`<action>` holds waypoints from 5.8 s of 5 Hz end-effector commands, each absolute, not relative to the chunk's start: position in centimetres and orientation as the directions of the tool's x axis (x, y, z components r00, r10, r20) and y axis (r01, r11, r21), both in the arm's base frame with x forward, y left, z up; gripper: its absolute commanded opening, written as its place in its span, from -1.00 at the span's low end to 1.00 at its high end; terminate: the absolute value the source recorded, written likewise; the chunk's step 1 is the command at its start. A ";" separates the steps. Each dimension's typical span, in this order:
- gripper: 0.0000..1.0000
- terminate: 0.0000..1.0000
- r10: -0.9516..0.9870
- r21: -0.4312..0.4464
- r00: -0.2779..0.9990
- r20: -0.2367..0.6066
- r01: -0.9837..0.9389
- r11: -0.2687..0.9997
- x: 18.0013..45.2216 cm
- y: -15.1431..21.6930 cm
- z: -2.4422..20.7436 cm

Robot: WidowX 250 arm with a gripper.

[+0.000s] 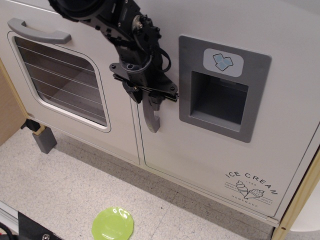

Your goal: Open fridge

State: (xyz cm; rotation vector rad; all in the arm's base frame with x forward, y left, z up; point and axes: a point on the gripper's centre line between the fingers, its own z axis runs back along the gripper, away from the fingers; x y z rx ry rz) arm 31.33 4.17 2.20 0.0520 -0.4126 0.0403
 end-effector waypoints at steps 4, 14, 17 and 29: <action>-1.00 -1.00 -0.011 0.038 0.905 0.425 -0.005 0.999 26.5 4.8 4.6; 1.00 -1.00 0.632 -0.127 0.728 0.264 -0.623 0.771 29.0 13.3 5.5; 1.00 -1.00 0.422 -0.071 0.879 0.222 -0.417 0.906 26.2 10.4 5.1; 1.00 1.00 -0.149 -0.035 0.985 0.087 0.152 0.988 16.2 -2.7 4.6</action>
